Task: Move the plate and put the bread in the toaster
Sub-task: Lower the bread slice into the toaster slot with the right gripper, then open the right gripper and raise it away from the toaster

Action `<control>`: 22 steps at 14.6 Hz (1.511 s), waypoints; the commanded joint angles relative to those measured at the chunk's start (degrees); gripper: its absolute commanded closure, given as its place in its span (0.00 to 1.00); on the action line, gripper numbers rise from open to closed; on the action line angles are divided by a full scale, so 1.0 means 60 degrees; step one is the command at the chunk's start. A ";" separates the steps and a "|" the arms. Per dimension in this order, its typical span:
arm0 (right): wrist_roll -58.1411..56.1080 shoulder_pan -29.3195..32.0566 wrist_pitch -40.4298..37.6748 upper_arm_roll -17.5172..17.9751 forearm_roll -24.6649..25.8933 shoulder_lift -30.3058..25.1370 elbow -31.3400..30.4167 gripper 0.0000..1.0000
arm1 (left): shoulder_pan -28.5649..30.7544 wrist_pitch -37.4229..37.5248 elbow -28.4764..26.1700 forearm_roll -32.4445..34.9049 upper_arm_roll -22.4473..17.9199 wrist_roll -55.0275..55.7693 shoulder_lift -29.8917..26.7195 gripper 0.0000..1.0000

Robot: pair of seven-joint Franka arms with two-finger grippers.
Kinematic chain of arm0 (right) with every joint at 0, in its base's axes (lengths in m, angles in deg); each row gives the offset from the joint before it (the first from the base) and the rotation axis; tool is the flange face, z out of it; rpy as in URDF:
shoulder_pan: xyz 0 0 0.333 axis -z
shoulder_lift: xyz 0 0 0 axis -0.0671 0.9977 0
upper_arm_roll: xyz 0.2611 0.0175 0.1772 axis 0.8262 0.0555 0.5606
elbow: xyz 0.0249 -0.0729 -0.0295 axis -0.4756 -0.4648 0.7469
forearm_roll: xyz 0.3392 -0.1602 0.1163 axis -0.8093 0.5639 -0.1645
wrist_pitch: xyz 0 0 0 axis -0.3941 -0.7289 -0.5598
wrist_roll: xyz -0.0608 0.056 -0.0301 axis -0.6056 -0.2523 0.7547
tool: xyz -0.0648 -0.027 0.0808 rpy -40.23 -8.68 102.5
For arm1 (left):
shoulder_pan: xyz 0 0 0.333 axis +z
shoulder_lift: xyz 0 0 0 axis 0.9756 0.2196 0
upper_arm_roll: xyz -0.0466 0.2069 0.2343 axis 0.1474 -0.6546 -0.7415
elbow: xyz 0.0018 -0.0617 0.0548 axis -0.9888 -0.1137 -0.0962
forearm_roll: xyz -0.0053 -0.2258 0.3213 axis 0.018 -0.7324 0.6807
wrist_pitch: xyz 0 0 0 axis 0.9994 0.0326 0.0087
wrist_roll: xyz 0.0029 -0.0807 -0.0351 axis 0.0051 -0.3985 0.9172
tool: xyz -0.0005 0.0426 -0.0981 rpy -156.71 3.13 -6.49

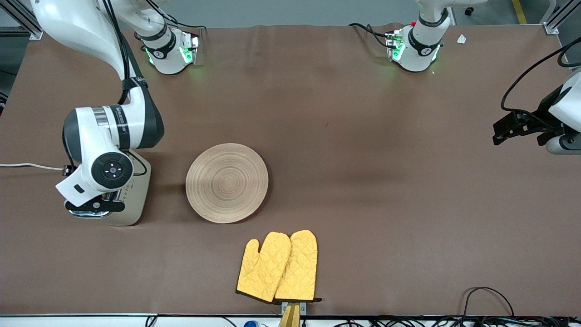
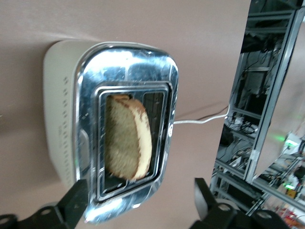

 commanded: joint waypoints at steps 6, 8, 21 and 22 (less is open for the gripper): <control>0.0130 0.0387 -0.0264 -0.0047 -0.3005 -0.1457 0.0526 0.00 | 0.0100 0.0075 -0.0098 -0.0053 0.0089 -0.0114 -0.0178 0.00; 0.0101 0.0824 -0.0176 -0.0061 -0.3562 -0.2086 0.0526 0.00 | 0.0115 0.0075 -0.0084 -0.0053 0.0075 -0.0173 -0.0148 0.00; -0.1862 0.3098 0.0087 0.0041 -0.6128 -0.4314 -0.0921 0.00 | 0.0129 0.0075 -0.0084 -0.0024 0.0075 -0.0217 -0.0134 0.00; -0.1876 0.3112 0.0305 0.0070 -0.6128 -0.4519 -0.1214 0.00 | 0.0129 0.0075 -0.0084 -0.0024 0.0075 -0.0217 -0.0134 0.00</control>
